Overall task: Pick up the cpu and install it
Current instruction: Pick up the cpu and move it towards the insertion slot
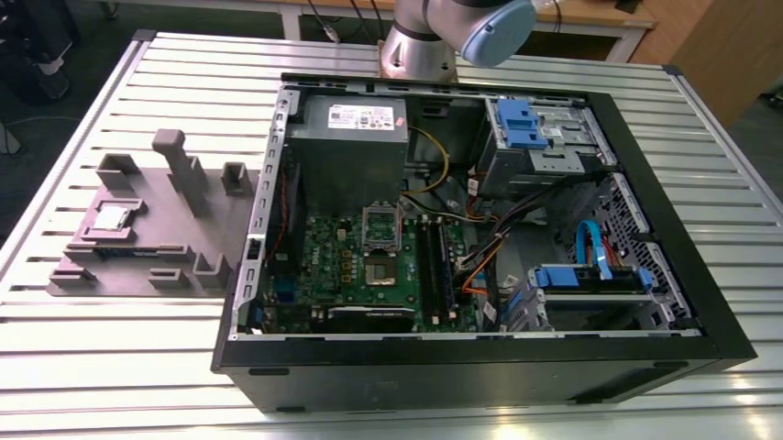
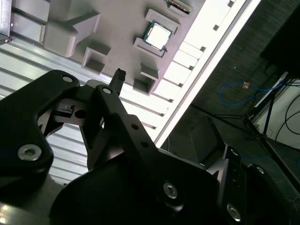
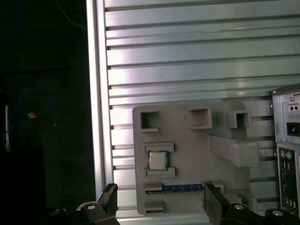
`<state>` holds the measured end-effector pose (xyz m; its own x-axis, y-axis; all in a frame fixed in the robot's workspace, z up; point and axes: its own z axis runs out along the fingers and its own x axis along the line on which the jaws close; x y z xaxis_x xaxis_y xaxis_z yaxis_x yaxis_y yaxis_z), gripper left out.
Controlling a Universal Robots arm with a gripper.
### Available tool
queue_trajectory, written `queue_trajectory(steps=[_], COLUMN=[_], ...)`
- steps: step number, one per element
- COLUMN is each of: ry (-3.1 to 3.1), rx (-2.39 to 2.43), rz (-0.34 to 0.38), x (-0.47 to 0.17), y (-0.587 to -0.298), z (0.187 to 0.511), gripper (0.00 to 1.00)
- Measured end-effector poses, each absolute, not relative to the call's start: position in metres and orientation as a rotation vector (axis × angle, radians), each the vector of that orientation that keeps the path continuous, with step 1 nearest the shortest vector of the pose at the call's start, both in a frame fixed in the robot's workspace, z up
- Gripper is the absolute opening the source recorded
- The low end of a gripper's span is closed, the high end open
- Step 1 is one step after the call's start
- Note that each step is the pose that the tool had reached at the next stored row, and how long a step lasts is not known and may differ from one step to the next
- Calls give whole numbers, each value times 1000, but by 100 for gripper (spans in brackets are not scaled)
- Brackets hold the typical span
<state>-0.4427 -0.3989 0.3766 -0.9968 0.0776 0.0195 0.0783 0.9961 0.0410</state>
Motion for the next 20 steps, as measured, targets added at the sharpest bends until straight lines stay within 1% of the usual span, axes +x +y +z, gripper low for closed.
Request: queue_trajectory(steps=[20], ry=[-3118], rx=[-122], rz=[-65], x=[-443], y=[-399], z=[377], gripper=[82])
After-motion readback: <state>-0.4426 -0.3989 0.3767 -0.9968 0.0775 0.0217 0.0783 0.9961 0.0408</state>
